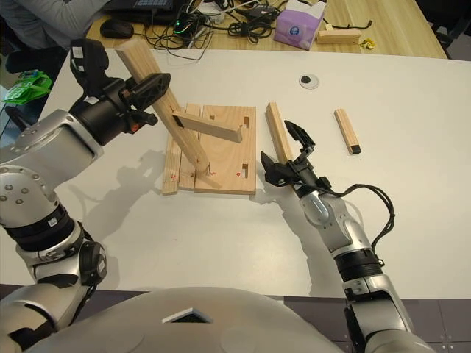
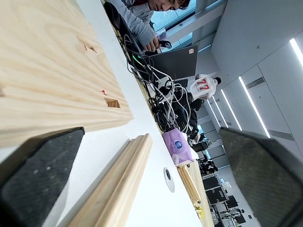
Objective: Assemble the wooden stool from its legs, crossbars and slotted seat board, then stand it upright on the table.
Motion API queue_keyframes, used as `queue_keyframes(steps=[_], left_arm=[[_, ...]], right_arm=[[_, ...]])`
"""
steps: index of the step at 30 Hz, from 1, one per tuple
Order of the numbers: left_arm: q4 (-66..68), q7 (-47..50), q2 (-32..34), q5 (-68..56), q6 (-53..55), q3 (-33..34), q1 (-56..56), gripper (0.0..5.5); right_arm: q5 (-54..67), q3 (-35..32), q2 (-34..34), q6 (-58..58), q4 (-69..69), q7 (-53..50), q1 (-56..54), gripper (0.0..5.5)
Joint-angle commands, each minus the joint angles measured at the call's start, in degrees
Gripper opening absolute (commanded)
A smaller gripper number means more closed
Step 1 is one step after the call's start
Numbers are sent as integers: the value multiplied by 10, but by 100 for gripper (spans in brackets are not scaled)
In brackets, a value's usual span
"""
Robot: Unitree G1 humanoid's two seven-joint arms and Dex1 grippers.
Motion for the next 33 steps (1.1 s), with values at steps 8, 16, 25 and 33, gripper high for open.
queue_keyframes(steps=[8, 16, 25, 33], left_arm=[[13, -2, -22, 33, 8, -45, 23, 103], [67, 0, -32, 86, -6, -59, -4, 103], [138, -25, -52, 133, -14, -84, -16, 103], [170, -45, -94, 175, -55, -103, -46, 103]], right_arm=[[-9, 10, 17, 12, 3, -15, -12, 540], [-8, 12, 21, 15, 0, -16, -11, 540], [-11, 28, 39, 13, 4, -24, -18, 540], [-11, 38, 46, 9, 12, -24, -28, 540]])
